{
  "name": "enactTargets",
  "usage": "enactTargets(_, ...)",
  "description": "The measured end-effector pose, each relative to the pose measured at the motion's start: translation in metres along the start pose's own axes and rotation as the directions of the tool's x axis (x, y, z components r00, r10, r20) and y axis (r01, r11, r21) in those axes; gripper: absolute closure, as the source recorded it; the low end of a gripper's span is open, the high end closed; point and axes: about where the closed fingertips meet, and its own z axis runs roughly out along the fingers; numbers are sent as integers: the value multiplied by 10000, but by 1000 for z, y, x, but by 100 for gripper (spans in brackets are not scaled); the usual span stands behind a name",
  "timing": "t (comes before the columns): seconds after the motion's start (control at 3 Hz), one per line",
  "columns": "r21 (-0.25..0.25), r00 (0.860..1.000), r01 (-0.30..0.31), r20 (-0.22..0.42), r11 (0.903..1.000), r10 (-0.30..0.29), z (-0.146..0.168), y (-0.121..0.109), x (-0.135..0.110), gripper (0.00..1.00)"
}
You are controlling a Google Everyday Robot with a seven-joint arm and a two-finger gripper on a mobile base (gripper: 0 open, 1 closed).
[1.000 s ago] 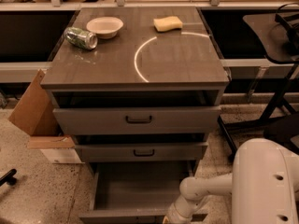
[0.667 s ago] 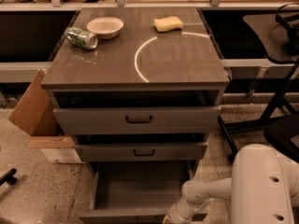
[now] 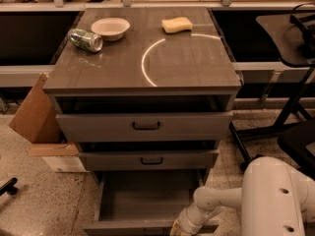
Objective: Close bottom drawer
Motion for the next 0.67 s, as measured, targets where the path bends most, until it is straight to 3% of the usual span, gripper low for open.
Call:
enactTargets(0.33, 648, 9999, -96, 51, 9978, 92, 1, -24, 2, 100)
enactTargets(0.67, 648, 9999, -96, 51, 9979, 92, 1, -24, 2, 100)
